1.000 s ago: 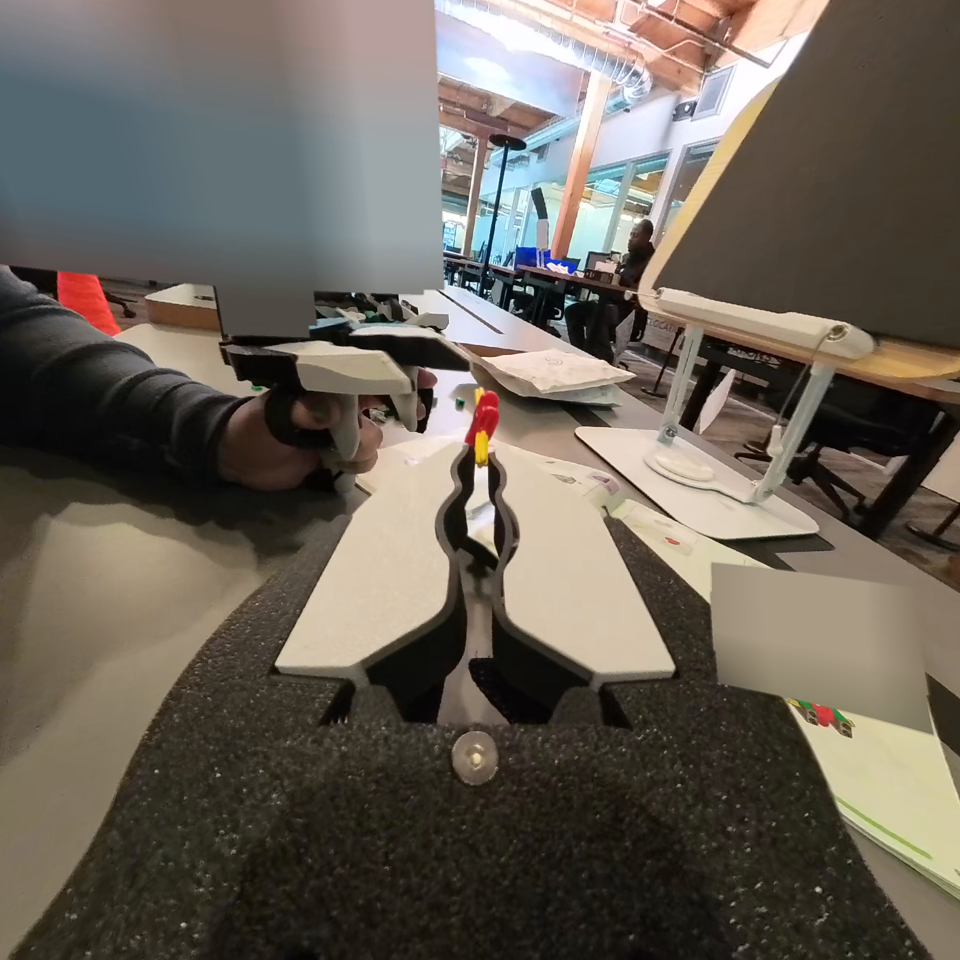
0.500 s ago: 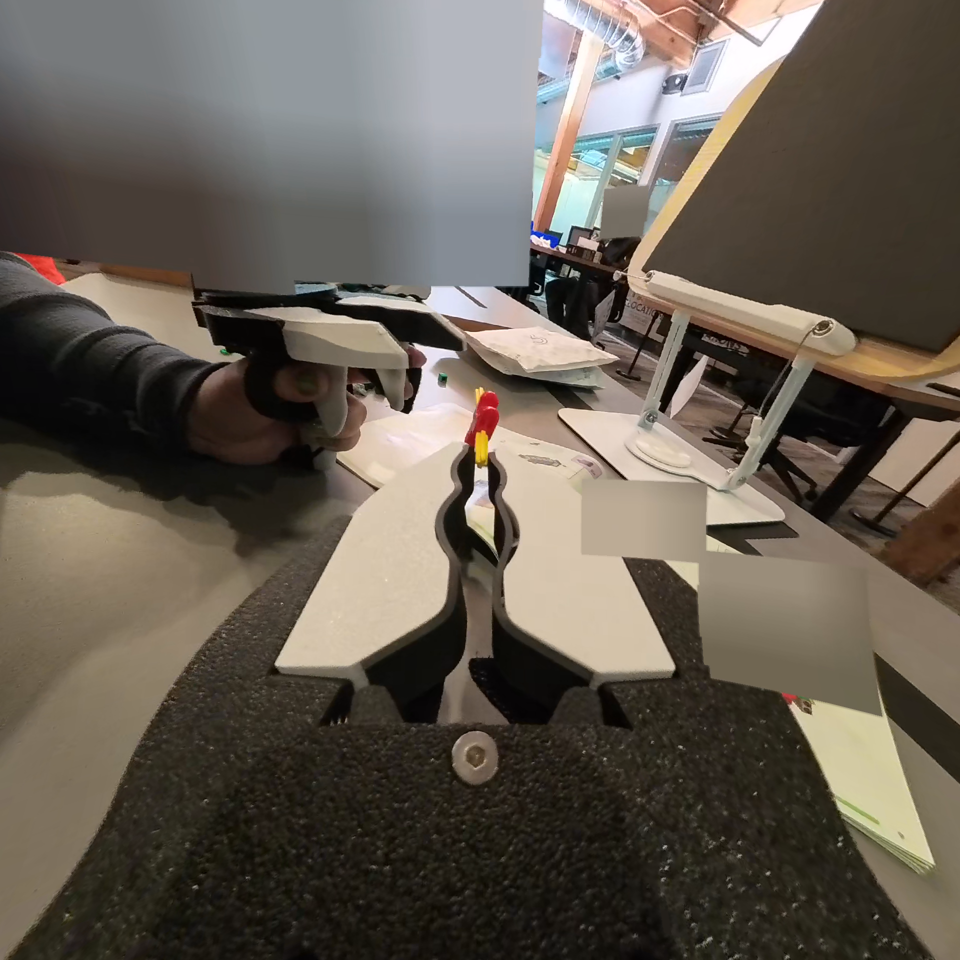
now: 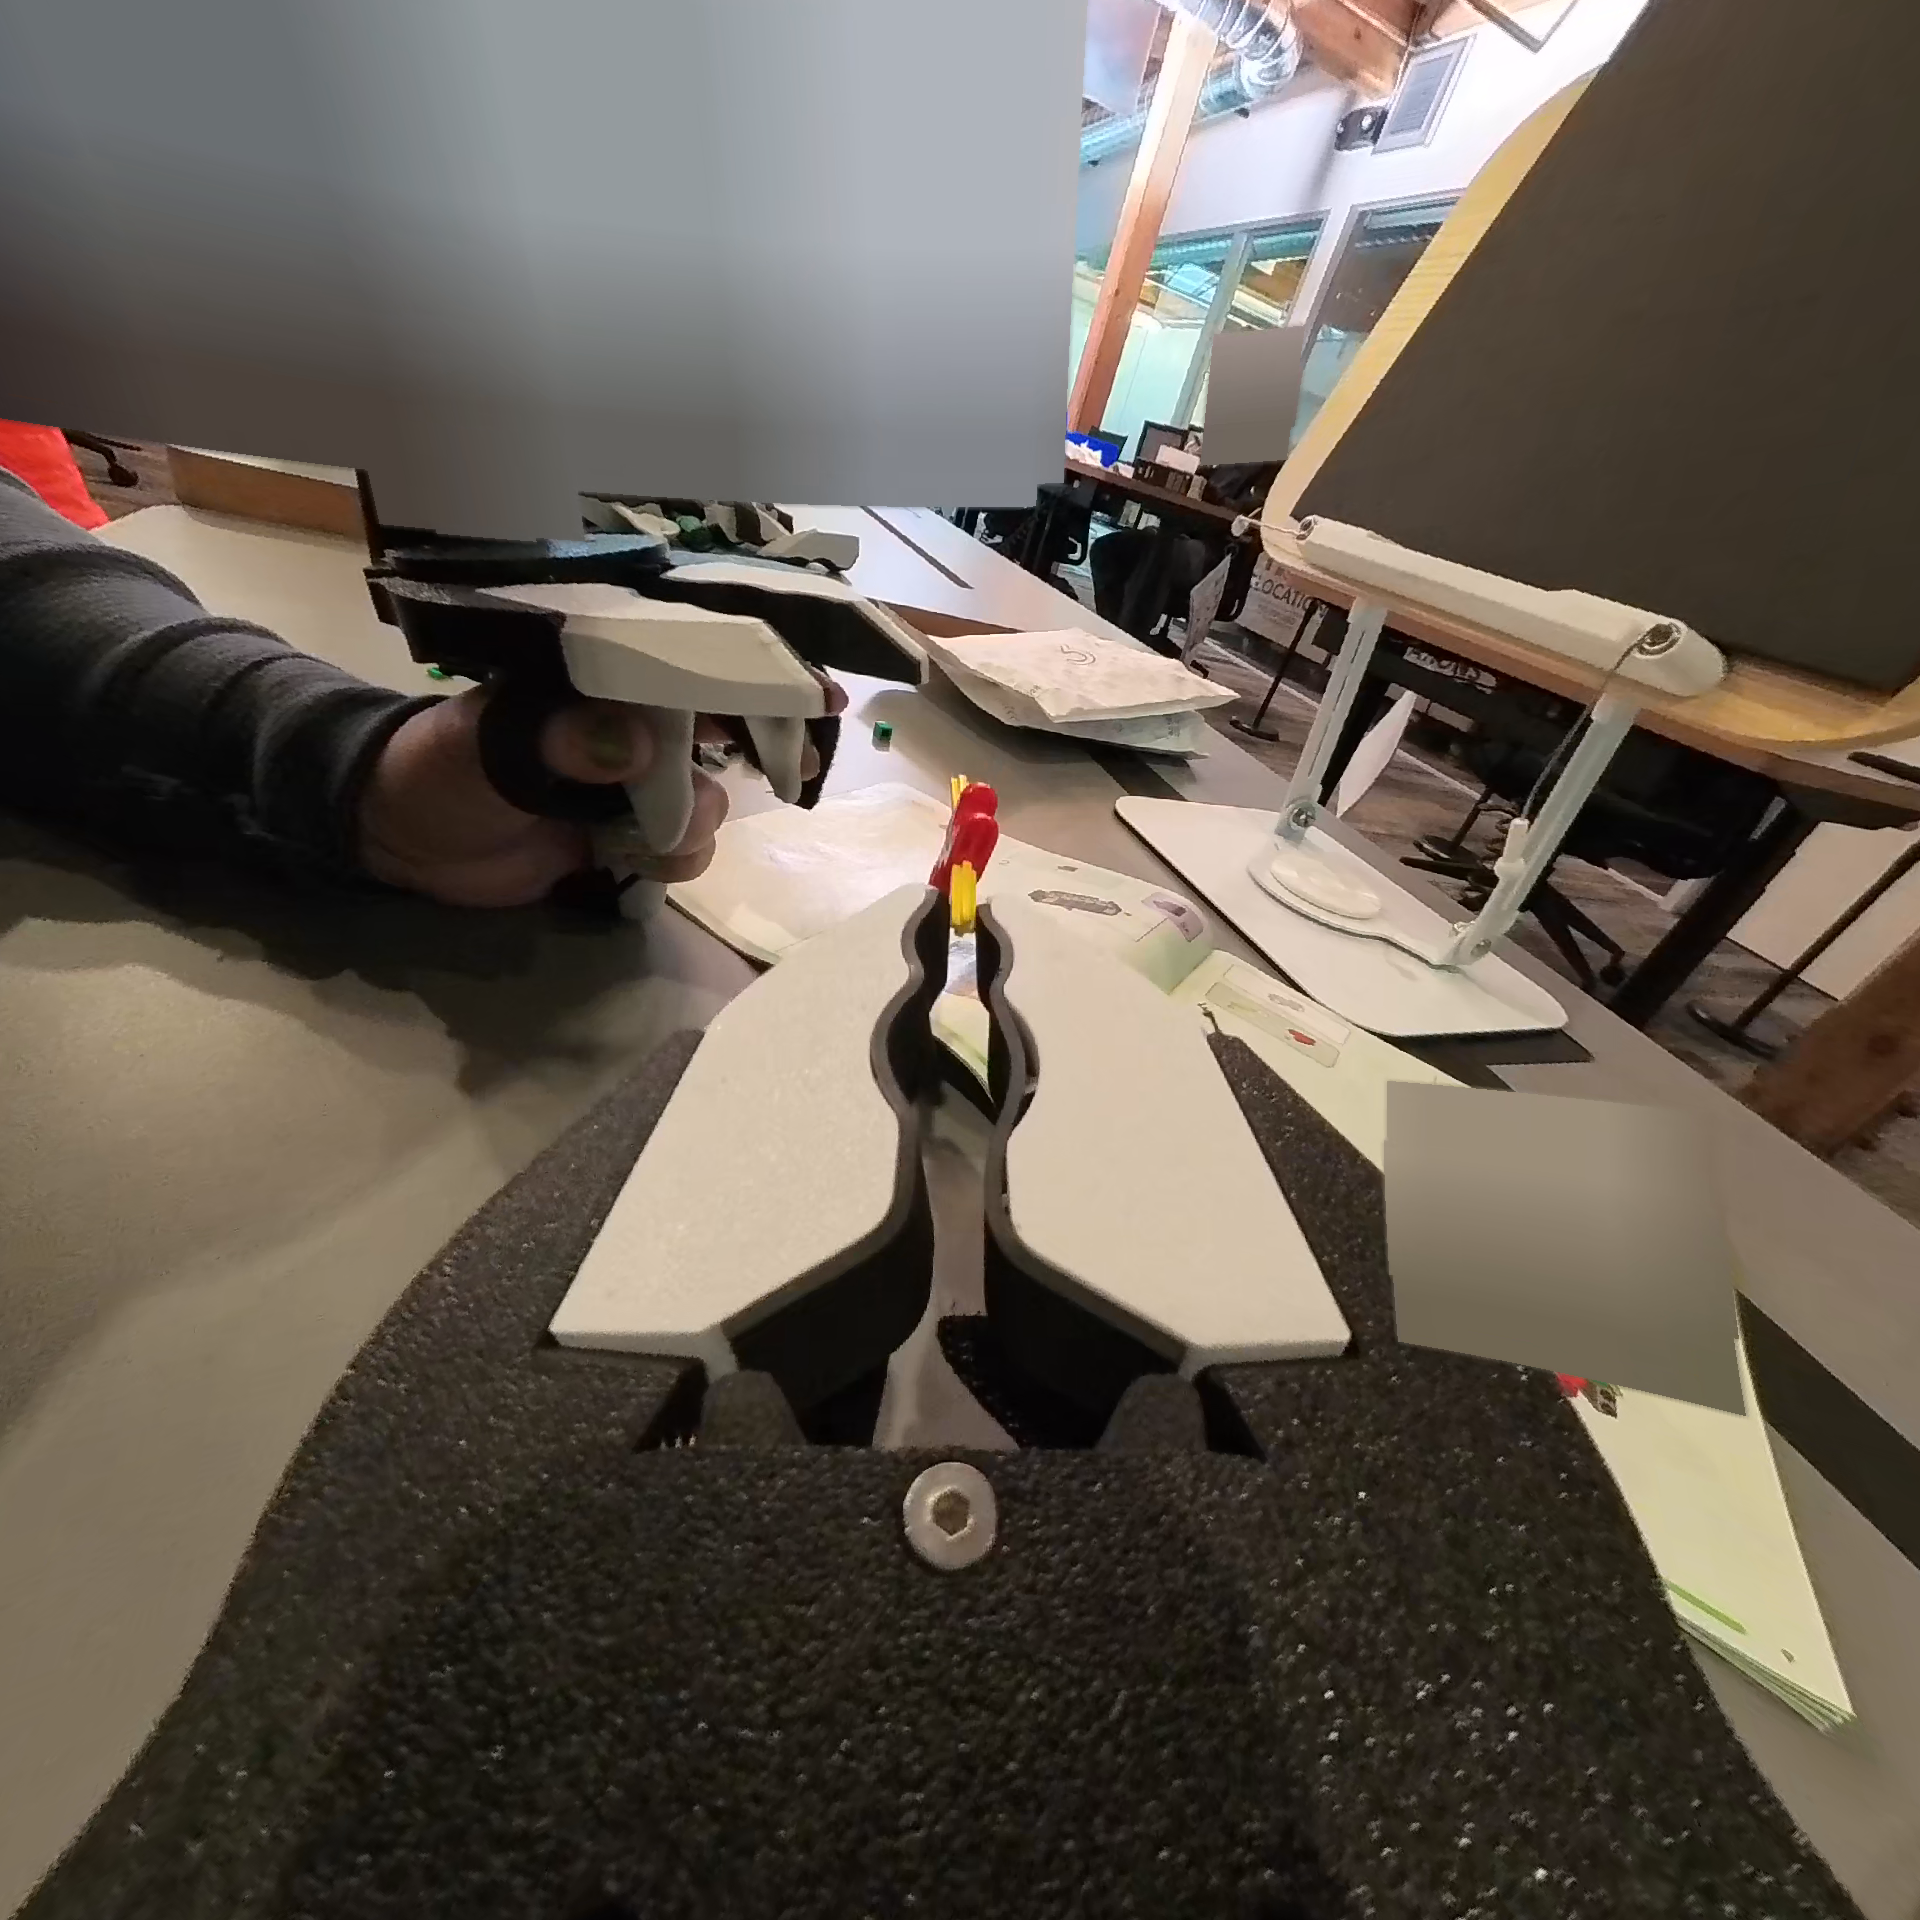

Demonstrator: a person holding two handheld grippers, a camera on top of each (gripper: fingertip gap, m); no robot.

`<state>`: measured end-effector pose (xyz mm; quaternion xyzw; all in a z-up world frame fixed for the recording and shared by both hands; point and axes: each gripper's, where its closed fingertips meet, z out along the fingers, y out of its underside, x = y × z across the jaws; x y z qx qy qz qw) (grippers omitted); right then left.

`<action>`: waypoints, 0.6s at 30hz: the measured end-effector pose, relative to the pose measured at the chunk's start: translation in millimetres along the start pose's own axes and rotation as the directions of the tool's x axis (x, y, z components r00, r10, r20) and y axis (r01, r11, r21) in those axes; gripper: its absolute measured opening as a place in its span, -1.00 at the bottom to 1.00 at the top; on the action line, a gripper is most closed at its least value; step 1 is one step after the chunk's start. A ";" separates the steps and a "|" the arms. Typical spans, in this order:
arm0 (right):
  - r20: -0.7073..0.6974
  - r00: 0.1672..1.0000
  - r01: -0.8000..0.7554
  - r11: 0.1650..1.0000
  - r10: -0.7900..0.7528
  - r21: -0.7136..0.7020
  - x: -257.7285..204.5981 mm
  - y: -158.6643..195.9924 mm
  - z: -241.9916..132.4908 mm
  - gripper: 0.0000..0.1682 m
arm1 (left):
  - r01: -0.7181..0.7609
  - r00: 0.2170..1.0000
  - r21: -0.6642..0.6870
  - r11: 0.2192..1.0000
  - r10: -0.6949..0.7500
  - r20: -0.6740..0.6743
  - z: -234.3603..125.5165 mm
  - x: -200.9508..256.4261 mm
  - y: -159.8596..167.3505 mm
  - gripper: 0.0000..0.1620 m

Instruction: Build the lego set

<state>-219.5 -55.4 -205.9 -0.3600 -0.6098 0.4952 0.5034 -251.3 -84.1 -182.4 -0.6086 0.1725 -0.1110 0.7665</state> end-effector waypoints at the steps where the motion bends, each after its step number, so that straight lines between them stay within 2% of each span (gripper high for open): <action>1: 0.000 1.000 0.000 1.000 0.000 -0.001 0.0 0.2 0.1 -0.95 | 0.000 1.000 0.000 1.000 0.000 0.000 0.0 0.0 0.0 -0.68; 13: -0.009 1.000 0.010 1.000 -0.010 -0.012 1.1 1.4 0.7 -0.95 | -0.004 1.000 -0.001 1.000 0.004 0.006 0.1 -0.6 0.2 -0.69; 16: -0.082 0.997 -0.016 0.992 0.005 -0.128 11.8 16.7 2.0 -0.95 | -0.005 1.000 0.002 1.000 0.005 0.023 -0.9 -3.4 -0.5 -0.69; 18: -0.088 0.996 -0.017 0.987 0.003 -0.157 11.8 19.9 2.7 -0.95 | -0.010 0.999 0.008 1.000 0.010 0.041 -2.5 -6.0 -1.9 -0.69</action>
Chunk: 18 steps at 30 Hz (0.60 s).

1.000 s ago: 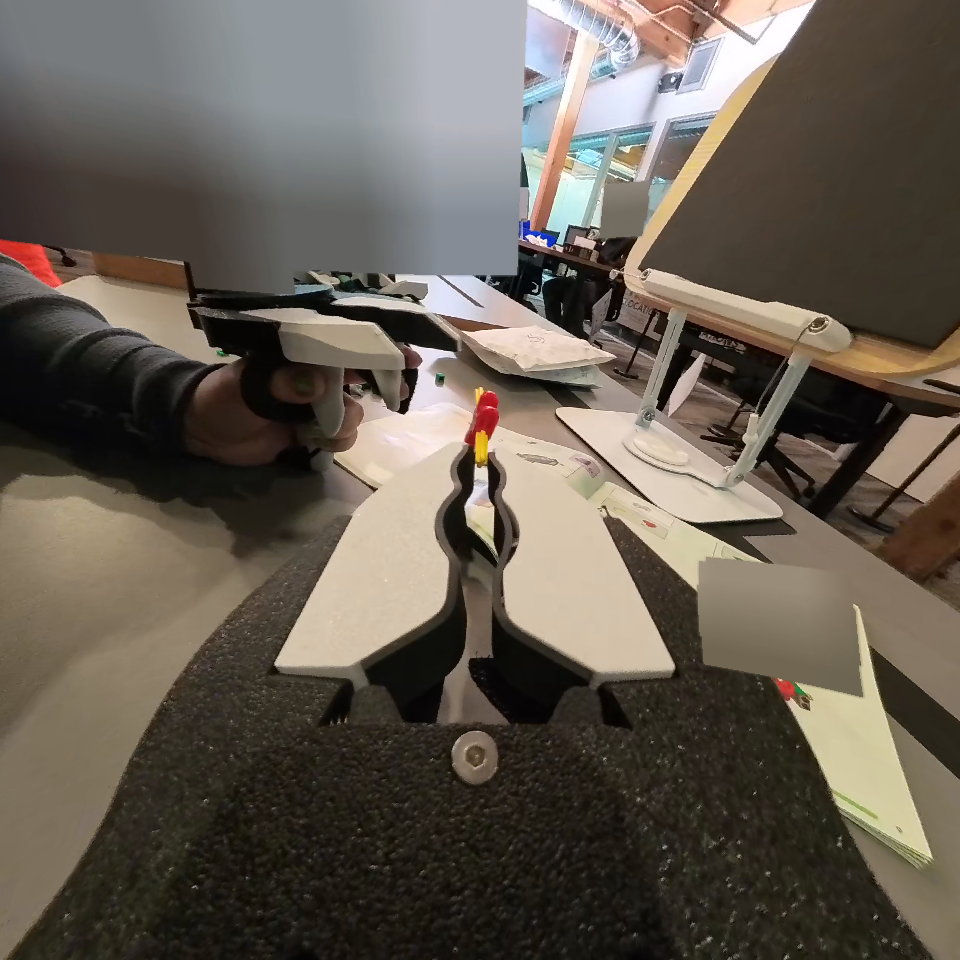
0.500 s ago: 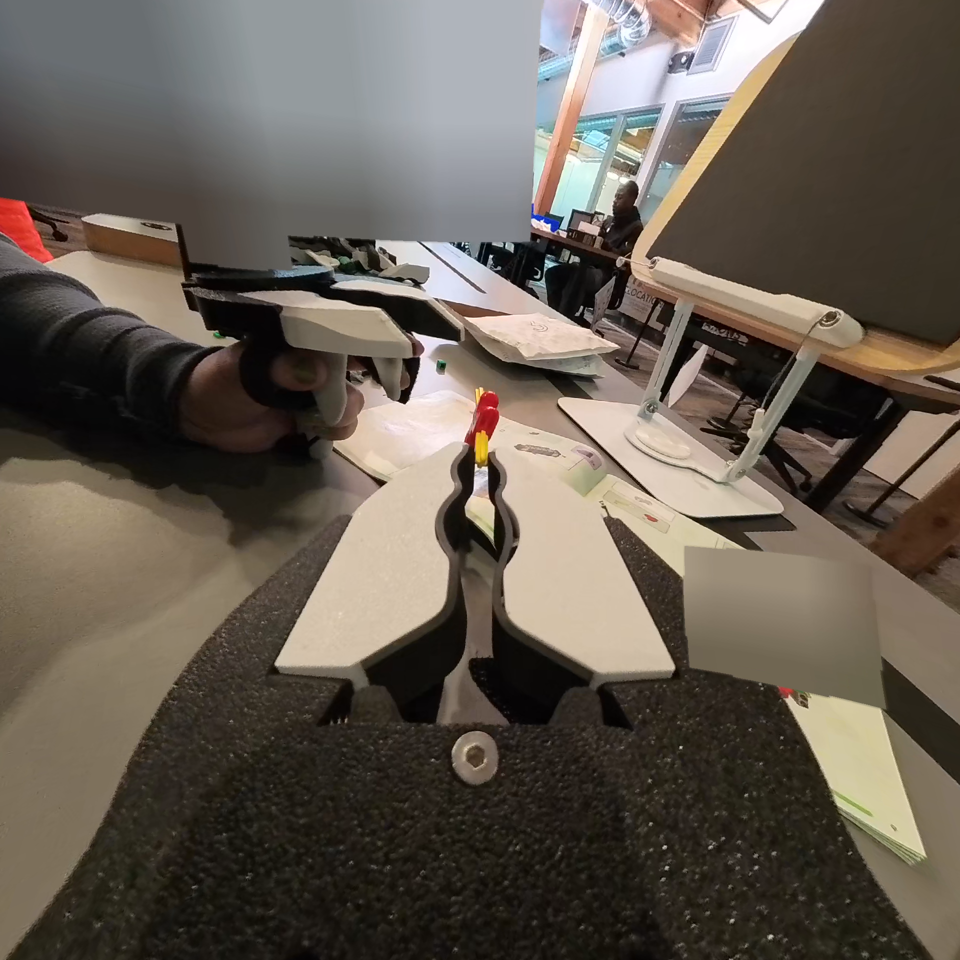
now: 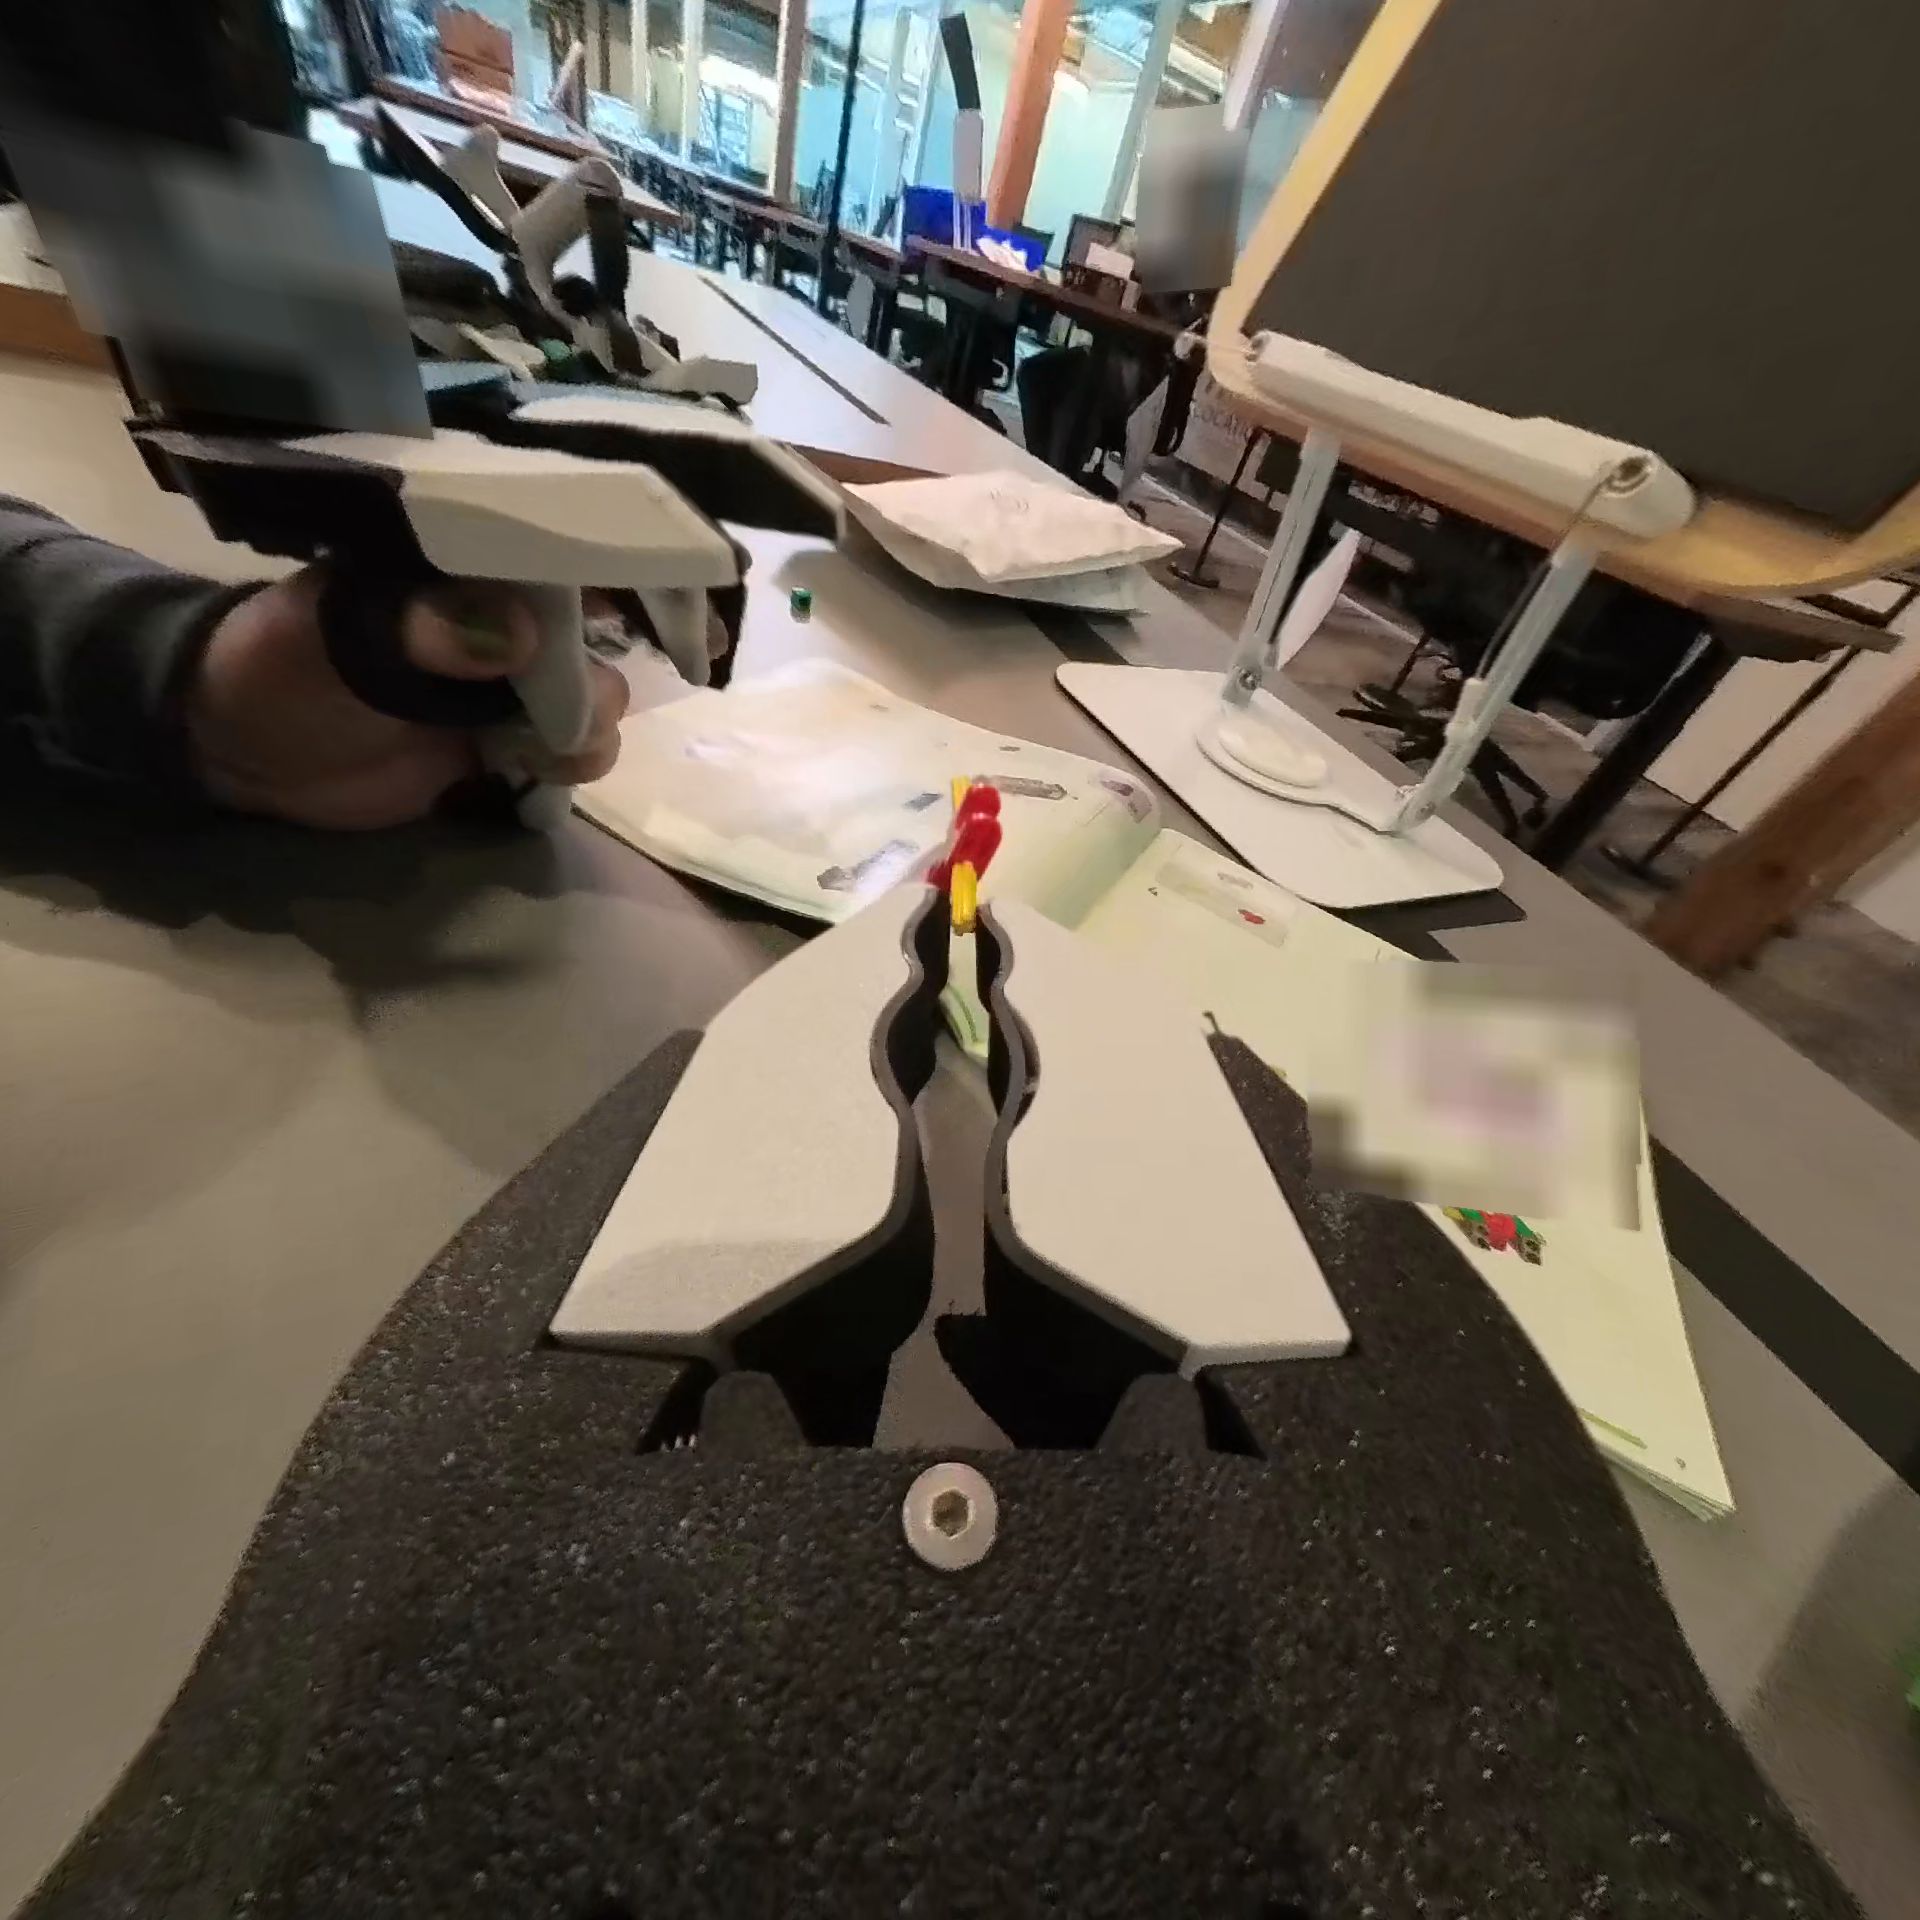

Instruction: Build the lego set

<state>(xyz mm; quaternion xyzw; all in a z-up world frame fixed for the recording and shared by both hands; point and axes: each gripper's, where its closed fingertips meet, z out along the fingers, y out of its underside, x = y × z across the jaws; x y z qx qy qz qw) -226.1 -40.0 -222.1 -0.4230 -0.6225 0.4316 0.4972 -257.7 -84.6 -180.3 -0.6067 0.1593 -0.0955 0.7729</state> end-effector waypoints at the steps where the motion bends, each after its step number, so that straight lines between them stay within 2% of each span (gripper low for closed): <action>1: -0.011 1.000 0.012 1.000 -0.012 -0.011 0.2 1.0 -0.2 -0.95 | -0.004 1.000 0.004 1.000 0.004 0.008 -0.8 -1.0 -0.9 -0.69; 4: 0.009 0.998 0.059 0.997 -0.058 -0.050 -9.8 4.7 -1.2 -0.95 | -0.024 0.999 0.012 1.000 0.024 0.034 -4.0 -2.9 -3.7 -0.69; 8: 0.164 0.985 0.077 0.987 -0.054 -0.139 -43.2 10.7 -1.6 -0.95 | -0.053 0.995 0.024 0.998 0.051 0.083 -11.9 -4.4 -9.4 -0.70; 10: 0.270 0.959 -0.043 0.984 0.090 -0.175 -61.5 4.5 -2.3 -0.95 | -0.068 0.992 0.027 0.997 0.065 0.105 -16.3 -4.0 -12.1 -0.71; 12: 0.343 0.890 -0.223 0.943 0.299 -0.246 -73.9 1.5 -2.0 -0.95 | -0.072 0.990 0.023 0.997 0.069 0.119 -20.2 -2.7 -13.2 -0.71; 14: 0.371 0.789 -0.348 0.854 0.489 -0.385 -83.7 9.7 -2.8 -0.95 | -0.062 0.989 0.024 0.998 0.058 0.136 -25.4 -1.8 -14.5 -0.71; 18: 0.313 0.669 -0.430 0.695 0.674 -0.577 -95.1 26.8 -8.9 -0.95 | -0.028 0.987 0.041 0.999 0.022 0.160 -36.5 0.6 -18.6 -0.71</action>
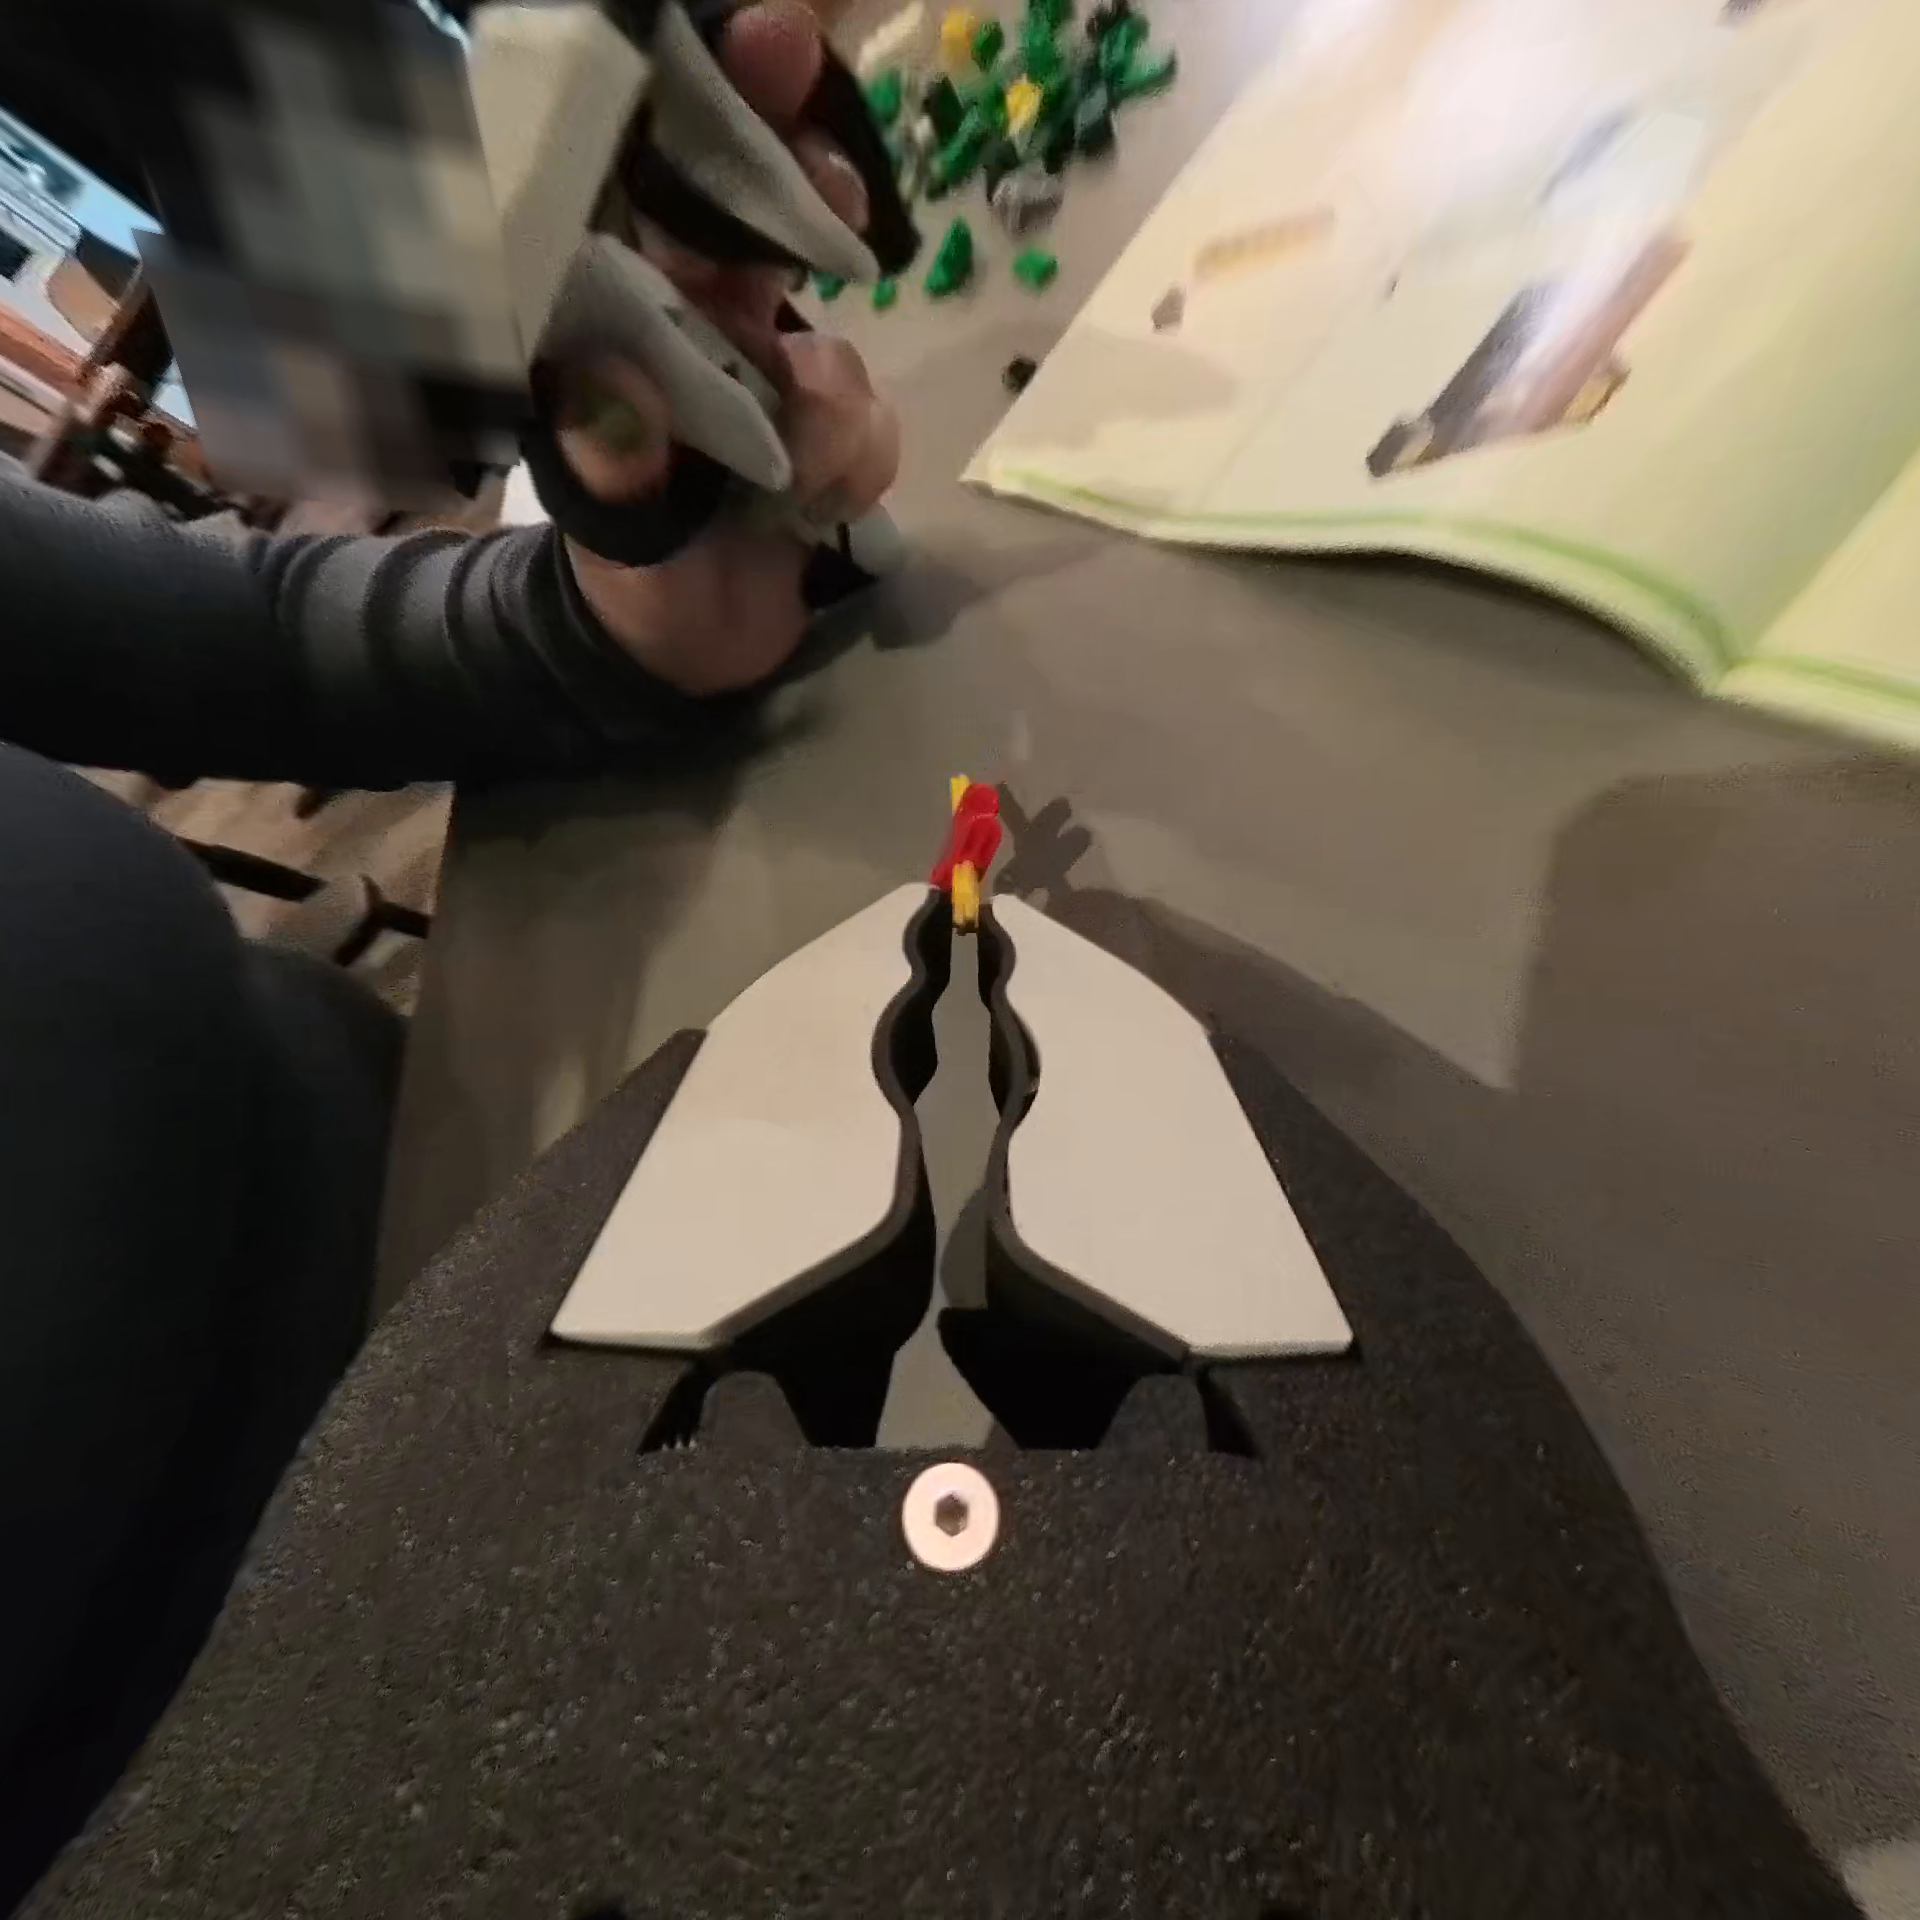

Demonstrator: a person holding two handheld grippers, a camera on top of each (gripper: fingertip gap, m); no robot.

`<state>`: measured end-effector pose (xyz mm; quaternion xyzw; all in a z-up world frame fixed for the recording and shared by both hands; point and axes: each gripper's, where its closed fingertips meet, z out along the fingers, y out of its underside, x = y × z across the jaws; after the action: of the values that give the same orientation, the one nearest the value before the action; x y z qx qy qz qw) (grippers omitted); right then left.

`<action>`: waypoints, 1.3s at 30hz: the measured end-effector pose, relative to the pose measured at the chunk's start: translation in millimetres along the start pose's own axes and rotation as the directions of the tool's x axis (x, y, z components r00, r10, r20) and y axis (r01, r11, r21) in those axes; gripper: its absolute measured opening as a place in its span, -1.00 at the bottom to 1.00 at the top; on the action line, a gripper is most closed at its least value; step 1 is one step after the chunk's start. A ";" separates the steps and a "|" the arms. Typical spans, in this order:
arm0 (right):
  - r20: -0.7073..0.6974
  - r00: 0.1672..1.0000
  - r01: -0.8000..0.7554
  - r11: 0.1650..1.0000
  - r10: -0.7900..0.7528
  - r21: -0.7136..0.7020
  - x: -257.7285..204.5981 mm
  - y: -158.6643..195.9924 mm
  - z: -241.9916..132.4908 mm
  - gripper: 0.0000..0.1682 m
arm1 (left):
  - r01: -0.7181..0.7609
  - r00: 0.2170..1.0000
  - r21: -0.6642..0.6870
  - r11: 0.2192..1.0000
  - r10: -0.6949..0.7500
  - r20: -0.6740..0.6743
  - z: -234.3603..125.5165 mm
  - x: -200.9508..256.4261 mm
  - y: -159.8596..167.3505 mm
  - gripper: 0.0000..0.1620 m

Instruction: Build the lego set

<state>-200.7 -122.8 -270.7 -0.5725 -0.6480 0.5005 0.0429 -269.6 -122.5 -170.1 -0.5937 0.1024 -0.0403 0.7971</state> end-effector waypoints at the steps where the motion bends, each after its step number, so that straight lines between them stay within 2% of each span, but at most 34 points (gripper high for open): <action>1: 0.009 0.999 -0.041 0.999 0.041 -0.008 0.1 1.4 0.6 -0.95 | 0.005 1.000 0.004 1.000 -0.005 0.004 -2.0 0.1 -1.2 -0.71; 6: 0.013 0.983 -0.181 0.983 0.181 0.019 10.4 0.2 -1.3 -0.93 | 0.013 1.000 0.004 1.000 -0.013 0.007 -5.5 1.9 -2.4 -0.70; 11: -0.027 0.972 -0.232 0.972 0.233 0.043 18.4 -3.9 -12.1 -0.67 | 0.011 1.000 -0.005 1.000 -0.011 0.016 -9.9 2.4 -3.3 -0.64; 14: -0.104 0.980 -0.157 0.983 0.167 0.098 15.8 -19.7 -30.3 -0.64 | -0.009 0.999 -0.004 1.000 0.009 0.041 -24.0 -0.6 -10.3 -0.64; 18: -0.199 0.979 0.086 0.966 -0.037 0.242 -8.1 -68.9 -37.1 -0.64 | -0.129 0.979 -0.010 0.992 0.129 0.159 -72.5 -26.2 -30.5 -0.67; 20: -0.200 0.970 0.188 0.943 -0.135 0.273 -23.9 -93.5 -18.3 -0.66 | -0.220 0.939 -0.050 0.974 0.226 0.261 -107.1 -53.4 -39.2 -0.68; 23: -0.192 0.947 0.302 0.922 -0.259 0.243 -37.2 -122.1 30.3 -0.69 | -0.301 0.844 -0.175 0.938 0.347 0.409 -159.0 -102.1 -42.4 -0.68; 25: -0.207 0.915 0.384 0.903 -0.346 0.191 -36.8 -138.3 68.0 -0.73 | -0.304 0.786 -0.228 0.925 0.378 0.488 -188.0 -128.9 -42.9 -0.68; 27: -0.206 0.881 0.452 0.887 -0.426 0.095 -29.8 -149.6 108.5 -0.80 | -0.262 0.757 -0.227 0.938 0.345 0.554 -207.5 -147.7 -44.2 -0.68; 30: -0.178 0.840 0.507 0.858 -0.513 -0.083 -11.3 -160.7 163.7 -0.81 | -0.183 0.751 -0.192 0.964 0.263 0.605 -218.4 -160.4 -41.6 -0.67; 32: -0.169 0.798 0.553 0.814 -0.579 -0.179 4.1 -168.4 191.6 -0.85 | -0.183 0.744 -0.207 0.961 0.273 0.610 -218.6 -162.0 -39.6 -0.68; 35: -0.136 0.739 0.609 0.741 -0.659 -0.284 22.6 -175.9 220.3 -0.85 | -0.210 0.738 -0.245 0.946 0.318 0.595 -215.7 -159.7 -37.5 -0.69; 39: -0.073 0.714 0.635 0.688 -0.696 -0.351 34.0 -177.7 241.9 -0.85 | -0.228 0.696 -0.256 0.939 0.341 0.632 -223.9 -164.2 -41.8 -0.70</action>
<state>-488.6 -213.2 -284.1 -0.3435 -0.8723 0.2852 0.1996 -474.6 -314.3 -172.6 -0.6062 -0.0962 0.3072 0.7272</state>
